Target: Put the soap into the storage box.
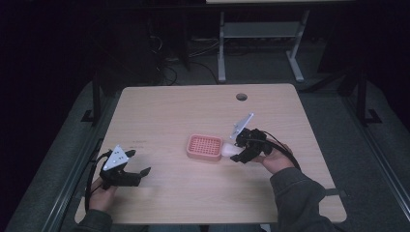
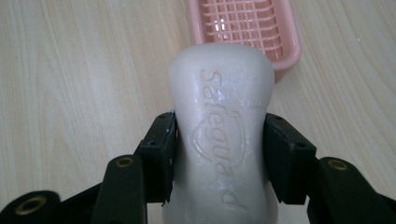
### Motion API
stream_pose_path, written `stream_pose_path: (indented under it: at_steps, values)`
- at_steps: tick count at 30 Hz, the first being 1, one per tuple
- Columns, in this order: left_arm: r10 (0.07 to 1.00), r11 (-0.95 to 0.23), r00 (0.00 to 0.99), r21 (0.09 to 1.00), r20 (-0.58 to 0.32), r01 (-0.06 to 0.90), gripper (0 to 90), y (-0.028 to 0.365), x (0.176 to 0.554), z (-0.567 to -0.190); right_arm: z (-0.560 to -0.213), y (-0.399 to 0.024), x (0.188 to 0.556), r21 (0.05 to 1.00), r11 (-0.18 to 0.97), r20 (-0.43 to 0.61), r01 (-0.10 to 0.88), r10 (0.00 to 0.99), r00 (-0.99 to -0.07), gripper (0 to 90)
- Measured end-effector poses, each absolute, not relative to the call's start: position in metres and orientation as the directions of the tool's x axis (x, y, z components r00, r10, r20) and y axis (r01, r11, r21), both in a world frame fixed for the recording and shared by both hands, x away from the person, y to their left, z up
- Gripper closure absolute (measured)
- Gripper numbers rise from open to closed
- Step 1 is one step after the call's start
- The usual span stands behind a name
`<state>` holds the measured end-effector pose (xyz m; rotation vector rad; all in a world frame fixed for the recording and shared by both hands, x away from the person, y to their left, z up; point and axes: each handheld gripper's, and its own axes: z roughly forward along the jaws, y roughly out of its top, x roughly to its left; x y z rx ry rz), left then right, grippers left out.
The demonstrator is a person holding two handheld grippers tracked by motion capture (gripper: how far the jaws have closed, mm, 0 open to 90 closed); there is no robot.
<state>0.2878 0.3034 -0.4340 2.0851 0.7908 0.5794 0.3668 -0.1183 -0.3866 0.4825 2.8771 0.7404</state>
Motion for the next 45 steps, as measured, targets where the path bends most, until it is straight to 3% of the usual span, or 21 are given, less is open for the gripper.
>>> stream_pose_path:
  at_steps: [45]
  values:
    - [0.710,-0.461,0.695,0.822,0.117,0.333,14.4,0.304,0.288,-0.433,-0.378,-0.071,0.409,0.478,0.848,-0.025,0.230,0.275,-0.961,48.1]
